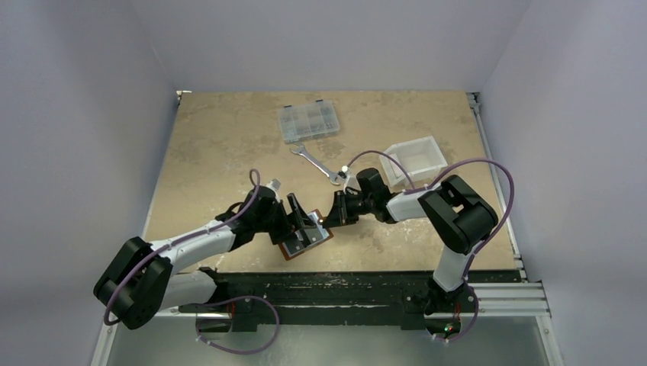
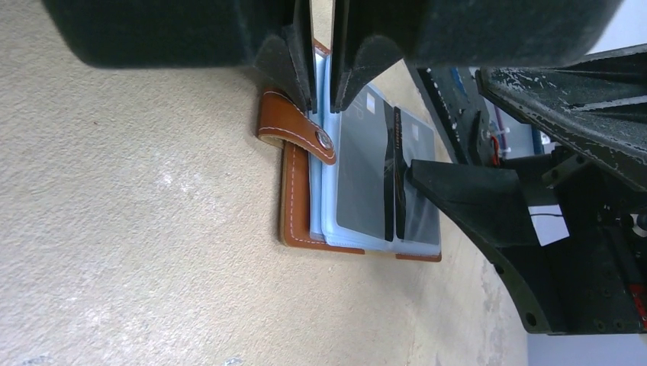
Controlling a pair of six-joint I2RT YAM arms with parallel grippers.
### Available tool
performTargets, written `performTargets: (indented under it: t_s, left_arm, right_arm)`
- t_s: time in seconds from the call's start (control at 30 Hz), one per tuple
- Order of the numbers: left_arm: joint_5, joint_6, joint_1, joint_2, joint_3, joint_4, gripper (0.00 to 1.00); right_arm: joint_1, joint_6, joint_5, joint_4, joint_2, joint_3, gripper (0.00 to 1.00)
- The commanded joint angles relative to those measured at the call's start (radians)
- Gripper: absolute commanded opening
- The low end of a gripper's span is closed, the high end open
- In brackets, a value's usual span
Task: Put the credit cards into the card holder
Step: Insert the credit card into the card holder.
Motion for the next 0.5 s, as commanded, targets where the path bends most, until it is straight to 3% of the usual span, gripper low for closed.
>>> performTargets:
  t_s: [0.0,0.47]
  left_arm:
    - [-0.031,0.045,-0.003,0.039,0.015,-0.095,0.85]
    - [0.028,0.033,-0.003,0.199,0.014,0.134,0.85]
  right_arm:
    - [0.014,-0.064,0.063,-0.095,-0.024,0.031,0.21]
    - [0.035,-0.040,0.052,-0.050,-0.004,0.016,0.22]
